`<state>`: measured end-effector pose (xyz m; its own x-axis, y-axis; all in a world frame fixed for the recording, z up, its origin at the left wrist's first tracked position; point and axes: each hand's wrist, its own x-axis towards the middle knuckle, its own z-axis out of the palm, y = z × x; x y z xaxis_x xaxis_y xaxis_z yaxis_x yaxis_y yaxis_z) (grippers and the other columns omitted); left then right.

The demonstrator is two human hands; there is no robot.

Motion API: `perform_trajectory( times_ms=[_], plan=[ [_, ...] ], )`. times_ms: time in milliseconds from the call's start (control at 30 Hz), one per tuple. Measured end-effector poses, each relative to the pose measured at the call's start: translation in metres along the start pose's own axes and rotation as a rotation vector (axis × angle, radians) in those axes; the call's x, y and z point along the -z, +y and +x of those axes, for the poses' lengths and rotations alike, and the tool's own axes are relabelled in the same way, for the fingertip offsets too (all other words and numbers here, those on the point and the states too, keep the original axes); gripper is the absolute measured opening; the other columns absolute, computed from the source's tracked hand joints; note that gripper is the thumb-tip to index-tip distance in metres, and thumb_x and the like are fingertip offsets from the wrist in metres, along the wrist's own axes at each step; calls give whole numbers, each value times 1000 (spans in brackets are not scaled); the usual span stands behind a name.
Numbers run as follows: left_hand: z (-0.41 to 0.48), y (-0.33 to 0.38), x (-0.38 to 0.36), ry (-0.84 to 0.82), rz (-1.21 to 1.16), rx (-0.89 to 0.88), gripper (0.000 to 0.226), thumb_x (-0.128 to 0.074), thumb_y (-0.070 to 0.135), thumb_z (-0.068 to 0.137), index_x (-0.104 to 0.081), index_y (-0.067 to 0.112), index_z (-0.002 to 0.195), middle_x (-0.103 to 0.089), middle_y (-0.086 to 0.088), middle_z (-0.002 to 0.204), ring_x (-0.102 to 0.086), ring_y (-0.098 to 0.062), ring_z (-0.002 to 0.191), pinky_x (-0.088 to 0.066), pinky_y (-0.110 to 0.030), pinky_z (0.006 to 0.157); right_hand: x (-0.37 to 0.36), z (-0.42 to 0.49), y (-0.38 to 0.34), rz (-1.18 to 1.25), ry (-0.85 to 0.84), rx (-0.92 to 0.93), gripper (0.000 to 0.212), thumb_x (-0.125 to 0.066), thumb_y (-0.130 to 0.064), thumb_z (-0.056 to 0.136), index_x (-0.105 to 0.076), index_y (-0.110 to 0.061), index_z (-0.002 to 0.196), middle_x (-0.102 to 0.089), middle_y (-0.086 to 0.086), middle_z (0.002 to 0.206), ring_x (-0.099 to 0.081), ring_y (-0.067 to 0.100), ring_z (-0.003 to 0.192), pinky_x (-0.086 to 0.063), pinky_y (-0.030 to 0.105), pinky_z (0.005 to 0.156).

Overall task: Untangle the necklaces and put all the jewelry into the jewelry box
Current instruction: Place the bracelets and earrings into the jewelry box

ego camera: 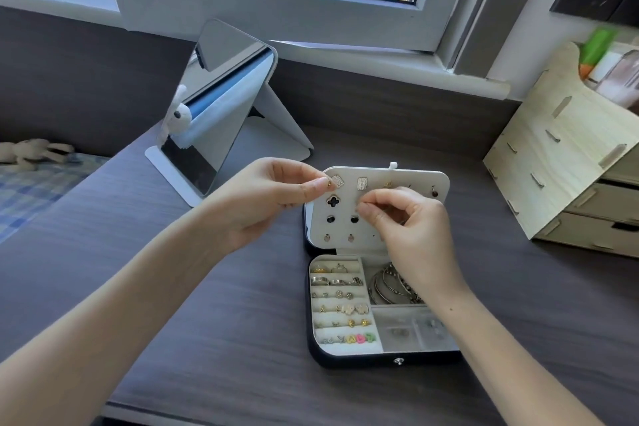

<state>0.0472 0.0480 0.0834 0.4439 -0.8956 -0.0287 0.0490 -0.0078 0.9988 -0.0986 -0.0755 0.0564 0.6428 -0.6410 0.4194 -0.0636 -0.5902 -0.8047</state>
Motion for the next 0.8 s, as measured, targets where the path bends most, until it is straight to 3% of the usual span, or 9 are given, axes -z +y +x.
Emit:
perform_trajectory(
  times_ms=[133, 267, 333, 467, 567, 700, 800],
  plan=[
    [-1, -2, 3, 5, -7, 9, 14, -68, 25, 67, -74, 14, 74, -73, -9, 93, -66, -13, 90, -49, -24, 84, -3, -1, 4, -80, 25, 27, 6, -72, -17, 81, -74, -22, 83, -66, -10, 78, -62, 9, 76, -53, 37, 70],
    [-2, -1, 5, -22, -32, 7, 10, -67, 22, 69, -75, 16, 69, -73, -6, 87, -66, -8, 83, -51, -16, 72, -5, -1, 3, -127, 70, 59, 5, -71, -17, 82, -74, -21, 84, -66, -10, 79, -61, 10, 76, -53, 41, 69],
    [-2, -2, 6, -31, -41, 6, 10, -66, 21, 69, -75, 17, 67, -73, -4, 84, -65, -4, 78, -49, -14, 67, -5, -1, 2, -152, 95, 72, 5, -71, -17, 82, -74, -22, 83, -67, -11, 79, -61, 10, 76, -53, 40, 68],
    [-2, -4, 9, -53, -46, 6, 10, -66, 21, 69, -75, 16, 69, -73, -8, 91, -66, -10, 90, -50, -16, 73, -7, -4, -2, -351, 199, 253, 4, -74, -18, 80, -71, -20, 80, -64, -12, 75, -55, 5, 66, -50, 31, 56],
    [-2, -5, 12, -90, -46, 11, 7, -70, 18, 72, -75, 15, 69, -73, -10, 96, -67, -15, 97, -51, -20, 81, -6, -7, -5, -579, 342, 361, 26, -80, -26, 72, -60, -14, 82, -57, -6, 76, -47, 8, 67, -33, 22, 51],
    [-1, -4, 20, -195, -30, 6, 12, -66, 12, 75, -75, 16, 69, -72, -11, 104, -65, -18, 106, -51, -24, 90, 8, -4, -2, -791, 377, 497, 53, -75, -47, 72, -54, -14, 107, -58, 7, 99, -45, 21, 94, -29, 34, 80],
    [2, -1, 25, -318, 14, 15, 15, -67, 9, 78, -76, 17, 69, -72, -12, 103, -64, -21, 107, -51, -25, 89, 20, 2, 2, -790, 249, 594, 42, -69, -50, 76, -66, -15, 98, -63, 3, 98, -51, 23, 96, -26, 37, 88]
  ],
)
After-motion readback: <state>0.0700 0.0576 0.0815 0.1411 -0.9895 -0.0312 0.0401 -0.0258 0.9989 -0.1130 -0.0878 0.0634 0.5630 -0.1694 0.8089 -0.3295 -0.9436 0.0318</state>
